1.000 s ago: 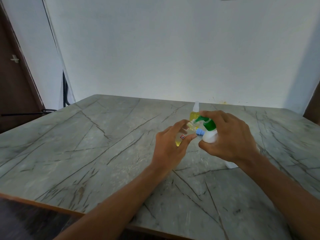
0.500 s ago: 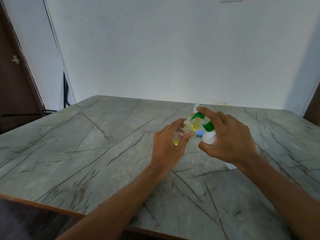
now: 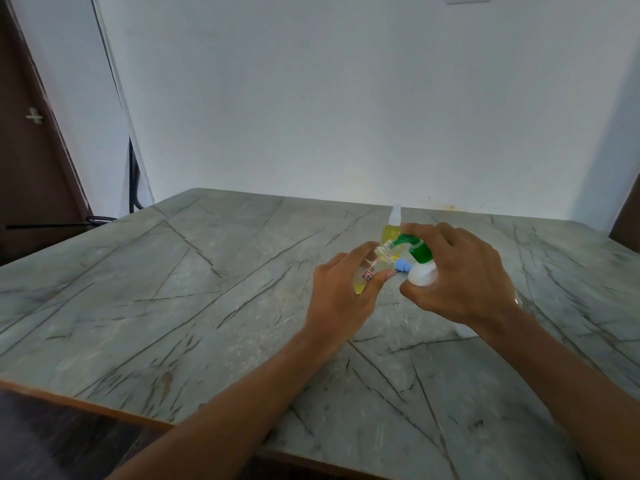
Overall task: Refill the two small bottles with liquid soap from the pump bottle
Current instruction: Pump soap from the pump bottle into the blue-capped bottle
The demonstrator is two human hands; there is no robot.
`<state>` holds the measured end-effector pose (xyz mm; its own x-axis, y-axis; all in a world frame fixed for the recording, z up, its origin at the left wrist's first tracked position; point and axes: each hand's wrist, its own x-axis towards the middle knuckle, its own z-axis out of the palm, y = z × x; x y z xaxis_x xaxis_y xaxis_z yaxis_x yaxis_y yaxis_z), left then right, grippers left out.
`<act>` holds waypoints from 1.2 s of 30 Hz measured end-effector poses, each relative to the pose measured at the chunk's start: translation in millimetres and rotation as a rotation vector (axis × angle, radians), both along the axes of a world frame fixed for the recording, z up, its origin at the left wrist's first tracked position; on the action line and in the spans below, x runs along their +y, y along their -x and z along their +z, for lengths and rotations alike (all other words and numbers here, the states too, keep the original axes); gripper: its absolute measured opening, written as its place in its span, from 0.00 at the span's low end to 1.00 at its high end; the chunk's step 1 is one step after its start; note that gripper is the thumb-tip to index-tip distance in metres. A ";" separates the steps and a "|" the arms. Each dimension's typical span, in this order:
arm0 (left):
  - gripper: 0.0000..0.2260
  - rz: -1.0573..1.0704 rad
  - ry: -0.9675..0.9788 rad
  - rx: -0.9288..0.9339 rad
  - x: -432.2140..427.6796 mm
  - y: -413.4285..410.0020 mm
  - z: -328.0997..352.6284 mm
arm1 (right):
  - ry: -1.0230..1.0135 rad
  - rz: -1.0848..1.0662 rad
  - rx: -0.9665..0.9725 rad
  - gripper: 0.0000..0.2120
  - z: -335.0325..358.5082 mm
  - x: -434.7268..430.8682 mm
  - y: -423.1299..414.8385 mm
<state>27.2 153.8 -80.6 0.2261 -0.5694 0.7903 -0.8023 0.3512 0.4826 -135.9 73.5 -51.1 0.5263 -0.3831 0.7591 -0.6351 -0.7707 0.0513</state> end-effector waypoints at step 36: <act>0.20 0.007 -0.014 0.021 -2.3 -1.3 -0.7 | -0.036 -0.036 0.024 0.38 2.3 3.7 1.0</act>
<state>28.5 151.5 -81.3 0.2469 -0.5786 0.7774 -0.7944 0.3386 0.5043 -136.9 77.1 -48.8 0.5291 -0.4291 0.7321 -0.6615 -0.7489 0.0392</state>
